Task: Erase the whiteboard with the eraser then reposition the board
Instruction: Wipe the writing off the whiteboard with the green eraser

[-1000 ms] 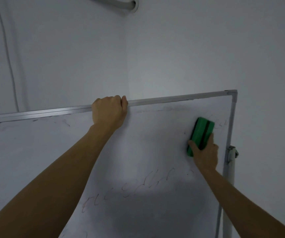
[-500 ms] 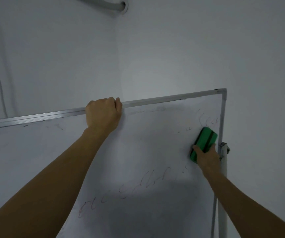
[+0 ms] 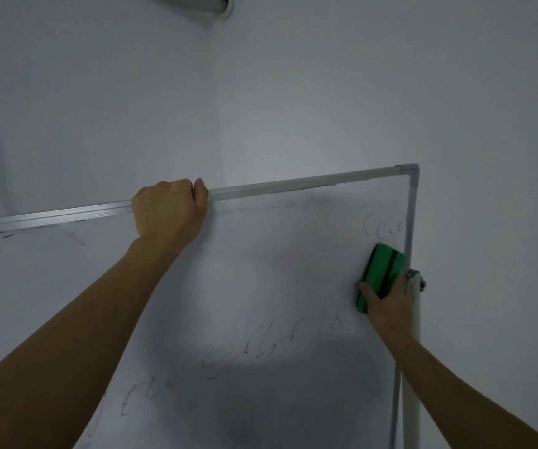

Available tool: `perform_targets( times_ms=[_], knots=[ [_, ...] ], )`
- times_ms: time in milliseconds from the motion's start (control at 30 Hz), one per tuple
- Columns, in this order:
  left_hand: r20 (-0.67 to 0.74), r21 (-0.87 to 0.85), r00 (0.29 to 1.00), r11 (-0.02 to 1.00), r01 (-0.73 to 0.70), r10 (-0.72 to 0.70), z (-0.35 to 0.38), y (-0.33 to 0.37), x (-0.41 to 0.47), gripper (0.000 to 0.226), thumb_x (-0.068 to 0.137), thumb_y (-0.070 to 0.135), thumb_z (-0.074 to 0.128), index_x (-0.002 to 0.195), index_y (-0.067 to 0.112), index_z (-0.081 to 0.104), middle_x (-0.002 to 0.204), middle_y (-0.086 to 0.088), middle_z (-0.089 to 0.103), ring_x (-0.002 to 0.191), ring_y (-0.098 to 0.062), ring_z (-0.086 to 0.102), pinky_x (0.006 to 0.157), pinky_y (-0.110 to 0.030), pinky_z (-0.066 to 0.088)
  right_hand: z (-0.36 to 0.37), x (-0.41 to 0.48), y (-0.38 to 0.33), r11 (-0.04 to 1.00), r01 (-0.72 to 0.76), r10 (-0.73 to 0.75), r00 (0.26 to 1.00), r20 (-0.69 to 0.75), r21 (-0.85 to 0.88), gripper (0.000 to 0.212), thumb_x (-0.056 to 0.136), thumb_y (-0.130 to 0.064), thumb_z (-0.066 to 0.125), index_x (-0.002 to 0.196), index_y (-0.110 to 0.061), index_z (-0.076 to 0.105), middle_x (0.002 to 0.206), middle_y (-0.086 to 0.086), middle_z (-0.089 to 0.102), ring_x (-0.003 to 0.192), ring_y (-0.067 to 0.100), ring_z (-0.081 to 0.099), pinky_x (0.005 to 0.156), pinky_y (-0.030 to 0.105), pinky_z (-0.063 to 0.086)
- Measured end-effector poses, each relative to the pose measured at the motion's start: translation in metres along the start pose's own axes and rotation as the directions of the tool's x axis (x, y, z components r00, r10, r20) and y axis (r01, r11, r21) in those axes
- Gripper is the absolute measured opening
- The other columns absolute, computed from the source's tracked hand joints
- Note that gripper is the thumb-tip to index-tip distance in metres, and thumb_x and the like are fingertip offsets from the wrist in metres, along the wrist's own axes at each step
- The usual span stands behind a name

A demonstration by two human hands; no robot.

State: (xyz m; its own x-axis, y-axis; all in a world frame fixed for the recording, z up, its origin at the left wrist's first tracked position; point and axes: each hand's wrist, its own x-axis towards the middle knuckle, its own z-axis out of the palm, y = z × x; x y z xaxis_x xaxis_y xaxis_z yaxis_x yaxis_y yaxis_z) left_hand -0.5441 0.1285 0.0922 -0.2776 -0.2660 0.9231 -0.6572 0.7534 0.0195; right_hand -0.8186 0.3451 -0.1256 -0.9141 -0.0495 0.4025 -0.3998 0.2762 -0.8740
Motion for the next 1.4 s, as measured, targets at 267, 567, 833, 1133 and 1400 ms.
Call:
perform_targets(
  times_ms=[267,567,833,1133,1400],
  knots=[
    [0.105,-0.034,0.992,0.997,-0.067,0.071,0.018,0.081,0.017,0.051,0.1,0.041,0.031,0.068,0.009,0.053,0.054,-0.002,0.032,0.056,-0.025,0.041,0.057,-0.032,0.028,0.027,-0.061,0.001,0.507,0.848,-0.801,0.53,0.279,-0.154,0.082,0.081,-0.049,0.059,0.15,-0.02,0.025,0.125,0.014,0.05,0.103,0.024,0.057,0.076,0.033,0.058],
    [0.16,-0.045,0.984,0.996,-0.078,0.084,0.041,0.143,0.033,0.053,0.1,0.043,0.027,0.066,0.009,0.049,0.055,-0.002,0.035,0.054,-0.023,0.041,0.058,-0.032,0.03,-0.002,0.001,-0.01,0.917,0.393,-0.396,0.918,-0.032,-0.06,0.089,0.083,-0.042,0.07,0.152,-0.016,0.02,0.126,0.018,0.044,0.106,0.027,0.053,0.079,0.031,0.051],
    [0.099,0.02,0.995,1.0,-0.022,0.02,0.054,0.15,0.035,0.056,0.1,0.041,0.029,0.058,0.009,0.047,0.05,-0.003,0.035,0.044,-0.019,0.029,0.05,-0.027,0.019,-0.016,0.055,-0.003,0.542,0.822,-0.828,0.558,0.057,-0.173,0.084,0.076,-0.04,0.075,0.146,-0.021,0.032,0.126,0.019,0.048,0.105,0.031,0.055,0.079,0.044,0.058],
    [0.058,0.03,0.997,0.998,0.056,-0.058,0.056,0.159,0.032,0.056,0.099,0.039,0.03,0.061,0.007,0.054,0.05,-0.003,0.033,0.044,-0.019,0.026,0.053,-0.032,0.022,0.009,0.02,-0.003,0.507,0.852,-0.849,0.52,0.095,-0.132,0.093,0.073,-0.042,0.076,0.148,-0.02,0.026,0.123,0.018,0.046,0.101,0.027,0.054,0.076,0.037,0.057],
    [0.058,0.024,0.997,0.999,0.043,-0.044,0.053,0.159,0.031,0.055,0.1,0.04,0.03,0.061,0.008,0.051,0.05,-0.003,0.032,0.044,-0.018,0.024,0.054,-0.032,0.022,-0.014,0.075,-0.009,0.612,0.779,-0.79,0.61,-0.063,-0.134,0.085,0.075,-0.046,0.071,0.145,-0.018,0.034,0.121,0.018,0.05,0.103,0.032,0.055,0.075,0.036,0.054]
  ],
)
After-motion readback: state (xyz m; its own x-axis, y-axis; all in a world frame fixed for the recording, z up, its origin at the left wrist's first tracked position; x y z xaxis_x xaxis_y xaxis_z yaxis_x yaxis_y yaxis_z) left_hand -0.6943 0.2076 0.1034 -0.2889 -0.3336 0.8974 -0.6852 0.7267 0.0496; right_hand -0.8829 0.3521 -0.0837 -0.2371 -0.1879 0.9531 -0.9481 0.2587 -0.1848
